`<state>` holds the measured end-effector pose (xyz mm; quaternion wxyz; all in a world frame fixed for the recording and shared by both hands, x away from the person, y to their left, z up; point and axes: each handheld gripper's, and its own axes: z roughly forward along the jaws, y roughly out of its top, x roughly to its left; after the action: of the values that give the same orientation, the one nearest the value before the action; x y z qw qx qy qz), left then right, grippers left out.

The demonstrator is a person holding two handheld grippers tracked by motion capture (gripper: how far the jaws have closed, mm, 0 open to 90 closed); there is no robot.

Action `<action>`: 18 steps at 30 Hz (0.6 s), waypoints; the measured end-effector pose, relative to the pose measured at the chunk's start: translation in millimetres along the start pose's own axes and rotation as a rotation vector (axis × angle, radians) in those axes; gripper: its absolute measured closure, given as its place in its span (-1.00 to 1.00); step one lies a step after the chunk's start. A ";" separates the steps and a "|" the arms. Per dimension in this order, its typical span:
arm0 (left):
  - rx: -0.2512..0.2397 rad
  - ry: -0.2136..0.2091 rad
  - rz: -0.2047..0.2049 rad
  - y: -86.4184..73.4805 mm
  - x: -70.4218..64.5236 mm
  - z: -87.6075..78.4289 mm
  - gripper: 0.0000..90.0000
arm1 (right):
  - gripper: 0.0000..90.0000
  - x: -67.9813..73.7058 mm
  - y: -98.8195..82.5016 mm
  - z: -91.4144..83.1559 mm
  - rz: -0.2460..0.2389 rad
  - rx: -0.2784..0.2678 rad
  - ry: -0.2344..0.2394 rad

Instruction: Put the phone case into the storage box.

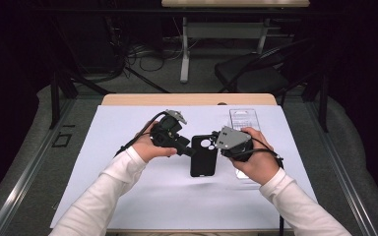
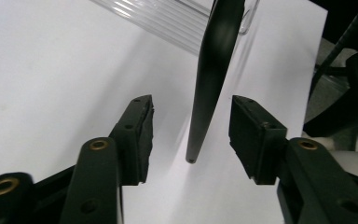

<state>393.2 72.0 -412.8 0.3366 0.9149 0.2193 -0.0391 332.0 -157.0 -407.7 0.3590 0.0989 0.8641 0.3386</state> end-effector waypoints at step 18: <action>-0.132 0.059 -0.026 -25.2 3.4 -5.9 -0.36 | 0.81 -10.0 -4.0 -1.3 -0.025 -0.060 -0.004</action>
<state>385.1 94.0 -424.0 0.3889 0.8886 0.2431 -0.0021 338.6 -164.8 -404.1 0.3677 0.0779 0.8540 0.3597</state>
